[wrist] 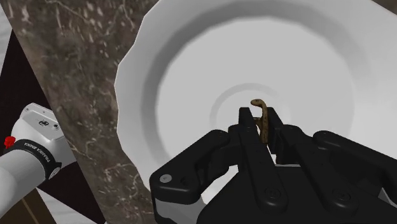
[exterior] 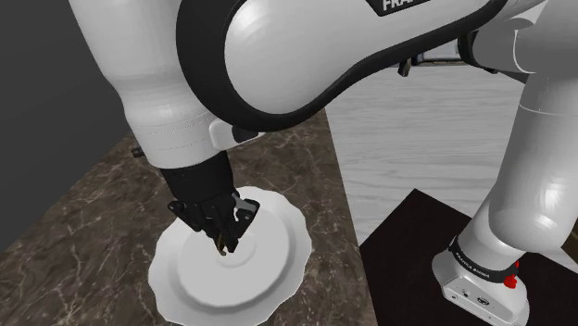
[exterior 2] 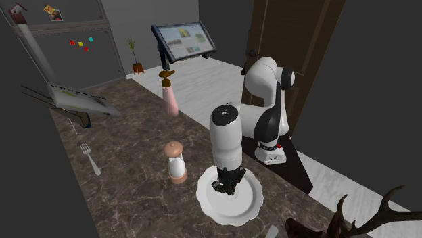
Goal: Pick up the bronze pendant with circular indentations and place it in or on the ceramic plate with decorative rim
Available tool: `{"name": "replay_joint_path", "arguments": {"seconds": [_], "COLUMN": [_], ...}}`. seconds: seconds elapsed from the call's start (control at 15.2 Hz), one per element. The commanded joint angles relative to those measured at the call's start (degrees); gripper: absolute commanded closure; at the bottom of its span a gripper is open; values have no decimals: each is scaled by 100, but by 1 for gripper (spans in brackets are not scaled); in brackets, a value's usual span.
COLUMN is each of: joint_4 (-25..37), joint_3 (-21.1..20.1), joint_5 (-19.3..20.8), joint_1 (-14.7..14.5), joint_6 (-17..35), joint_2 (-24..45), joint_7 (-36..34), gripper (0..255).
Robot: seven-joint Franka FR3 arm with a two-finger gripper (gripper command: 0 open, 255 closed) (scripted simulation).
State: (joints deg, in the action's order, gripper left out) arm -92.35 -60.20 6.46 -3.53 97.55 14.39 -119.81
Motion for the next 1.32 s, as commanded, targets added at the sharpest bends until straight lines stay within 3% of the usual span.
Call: {"name": "replay_joint_path", "arguments": {"seconds": [0.0, 0.07, 0.13, 0.46, 0.73, 1.25], "joint_4": [0, 0, 0, 0, 924, 924], "joint_3": [0, 0, 0, 0, 31, 31], "joint_5": [0, 0, 0, 0, 150, 149], "joint_1": [0, 0, 0, 0, -224, -224], "joint_6": [0, 0, 0, 0, -793, -793], "joint_2": [0, 0, 0, 0, 192, 192], "joint_7": [0, 0, 0, 0, -81, -80], "gripper": [255, 255, 0, 0, 0, 0]}}
